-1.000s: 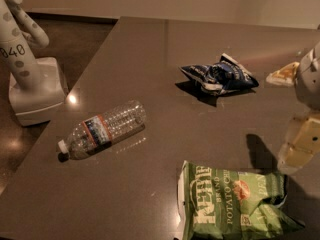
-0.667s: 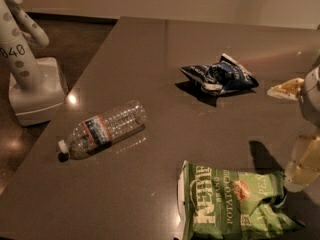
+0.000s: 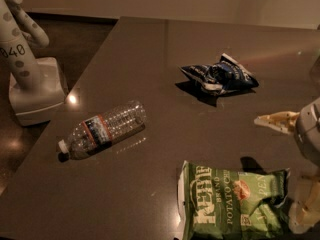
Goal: Move green jalapeno chip bag near water bottle
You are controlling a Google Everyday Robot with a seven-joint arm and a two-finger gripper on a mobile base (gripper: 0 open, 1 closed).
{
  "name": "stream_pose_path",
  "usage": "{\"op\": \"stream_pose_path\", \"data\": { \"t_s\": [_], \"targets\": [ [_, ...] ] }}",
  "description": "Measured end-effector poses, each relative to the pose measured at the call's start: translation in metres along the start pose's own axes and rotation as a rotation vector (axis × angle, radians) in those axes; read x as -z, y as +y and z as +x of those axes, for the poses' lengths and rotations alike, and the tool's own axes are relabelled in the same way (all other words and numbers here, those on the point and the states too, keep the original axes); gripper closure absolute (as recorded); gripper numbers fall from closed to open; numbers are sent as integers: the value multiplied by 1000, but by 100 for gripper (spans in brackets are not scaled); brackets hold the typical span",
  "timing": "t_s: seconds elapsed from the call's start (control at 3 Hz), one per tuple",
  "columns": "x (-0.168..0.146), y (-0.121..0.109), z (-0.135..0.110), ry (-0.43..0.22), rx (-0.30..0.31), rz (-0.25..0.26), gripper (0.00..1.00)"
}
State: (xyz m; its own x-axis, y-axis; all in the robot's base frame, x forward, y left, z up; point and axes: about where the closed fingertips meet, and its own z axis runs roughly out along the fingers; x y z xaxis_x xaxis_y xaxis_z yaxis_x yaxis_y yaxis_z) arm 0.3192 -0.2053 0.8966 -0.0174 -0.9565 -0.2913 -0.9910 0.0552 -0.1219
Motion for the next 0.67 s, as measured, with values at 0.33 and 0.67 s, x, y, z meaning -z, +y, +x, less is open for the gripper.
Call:
{"op": "stream_pose_path", "data": {
  "t_s": [0.33, 0.67],
  "targets": [
    [-8, 25, -7, -15, 78, -55, 0],
    [-20, 39, -11, -1, 125, -80, 0]
  ]
}}
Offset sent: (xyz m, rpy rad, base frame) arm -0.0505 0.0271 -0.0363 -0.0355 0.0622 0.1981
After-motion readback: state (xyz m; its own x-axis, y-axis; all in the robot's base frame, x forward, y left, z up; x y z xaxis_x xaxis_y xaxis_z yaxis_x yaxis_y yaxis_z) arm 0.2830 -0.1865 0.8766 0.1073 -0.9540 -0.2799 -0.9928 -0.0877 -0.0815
